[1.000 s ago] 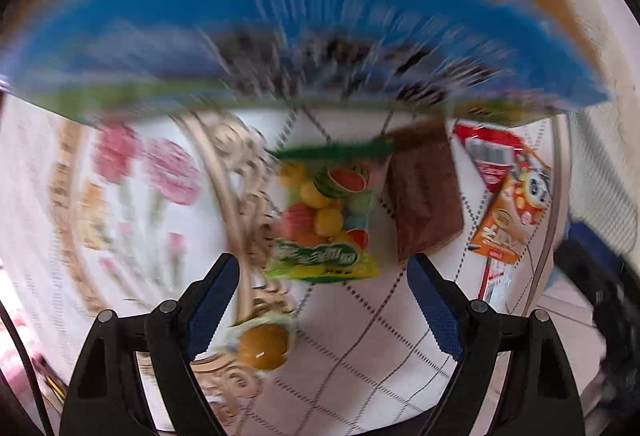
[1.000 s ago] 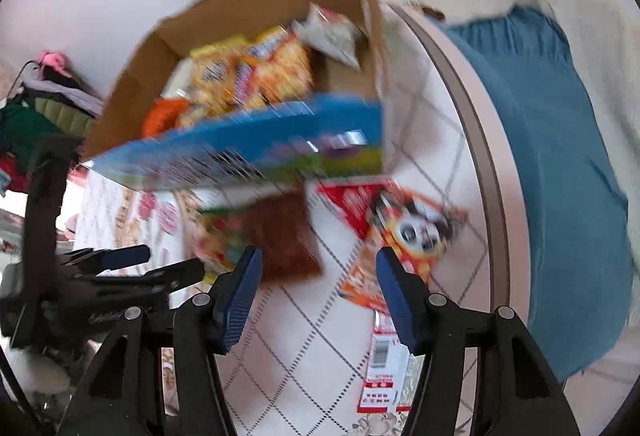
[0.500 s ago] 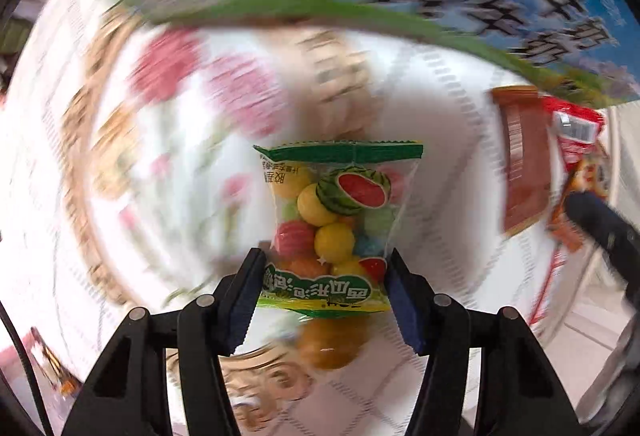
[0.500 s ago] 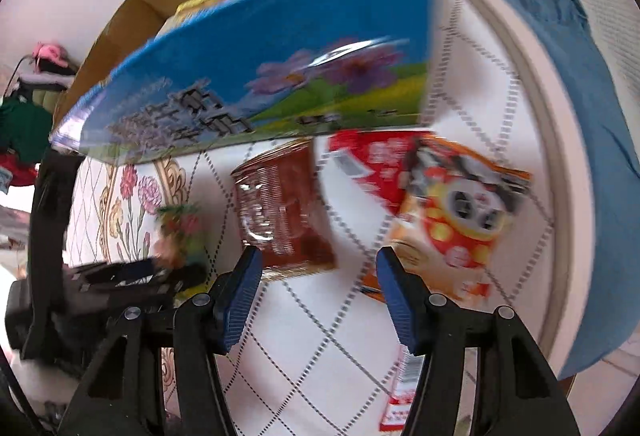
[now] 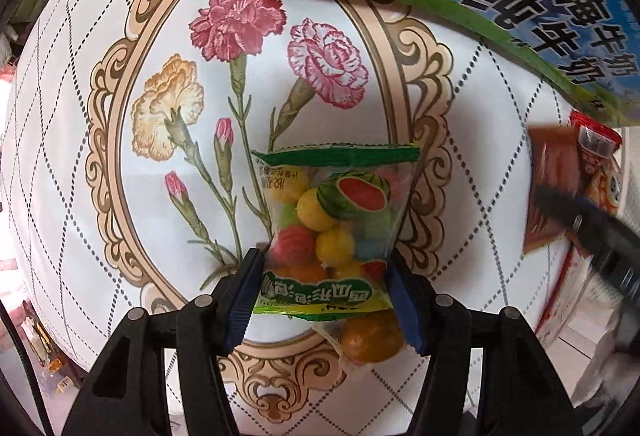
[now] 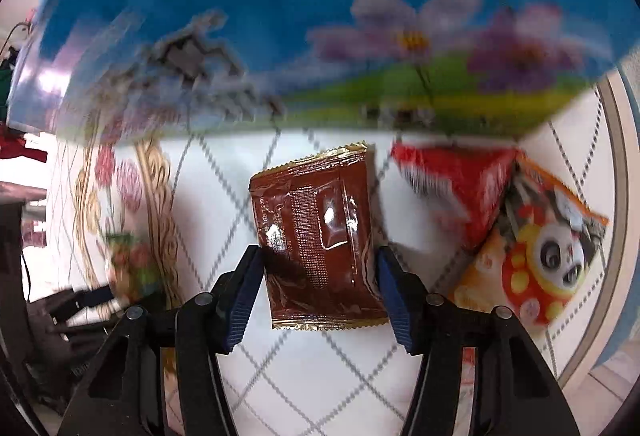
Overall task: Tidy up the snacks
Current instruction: 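Grasp the watermelon candy bag with the left tool while the right tool grasps the brown sauce packet, then lower the candy bag and sauce packet into the box and open both tools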
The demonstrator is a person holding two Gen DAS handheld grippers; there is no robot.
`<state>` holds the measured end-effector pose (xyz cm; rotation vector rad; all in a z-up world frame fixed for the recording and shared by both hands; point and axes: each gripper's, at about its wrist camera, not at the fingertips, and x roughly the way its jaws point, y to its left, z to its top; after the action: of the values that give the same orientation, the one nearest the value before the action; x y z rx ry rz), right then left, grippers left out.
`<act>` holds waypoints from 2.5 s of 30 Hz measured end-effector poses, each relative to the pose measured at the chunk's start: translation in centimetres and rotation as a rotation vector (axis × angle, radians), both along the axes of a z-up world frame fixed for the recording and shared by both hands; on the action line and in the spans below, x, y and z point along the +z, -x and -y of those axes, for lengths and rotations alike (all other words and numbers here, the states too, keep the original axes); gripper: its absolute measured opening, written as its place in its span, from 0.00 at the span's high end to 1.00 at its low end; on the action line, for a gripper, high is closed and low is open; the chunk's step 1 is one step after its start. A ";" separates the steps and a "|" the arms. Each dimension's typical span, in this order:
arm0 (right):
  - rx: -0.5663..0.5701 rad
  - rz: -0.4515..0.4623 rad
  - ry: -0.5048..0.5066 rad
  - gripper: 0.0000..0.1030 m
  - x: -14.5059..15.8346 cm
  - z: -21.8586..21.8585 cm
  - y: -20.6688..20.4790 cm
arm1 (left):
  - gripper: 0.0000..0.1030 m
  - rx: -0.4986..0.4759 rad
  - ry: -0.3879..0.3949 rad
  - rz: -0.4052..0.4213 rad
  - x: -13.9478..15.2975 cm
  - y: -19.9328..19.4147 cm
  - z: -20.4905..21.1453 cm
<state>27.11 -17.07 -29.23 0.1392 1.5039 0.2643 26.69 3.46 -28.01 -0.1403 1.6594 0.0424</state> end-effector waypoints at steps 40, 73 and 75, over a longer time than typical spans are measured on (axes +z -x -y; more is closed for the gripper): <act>-0.079 0.322 -0.151 0.43 17.5 4.5 -0.9 | 0.53 -0.143 0.237 0.315 16.8 -8.5 7.9; 0.003 0.050 0.010 0.08 10.7 4.7 -13.0 | 0.15 -0.152 0.133 0.011 9.8 -19.0 11.9; 0.005 0.047 0.021 0.08 10.8 4.7 -12.9 | 0.15 -0.152 0.125 0.024 9.9 -18.9 11.8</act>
<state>40.02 -21.76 -18.40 0.1119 1.4601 0.2540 45.55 -8.37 -18.10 -0.1081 1.6446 -0.1779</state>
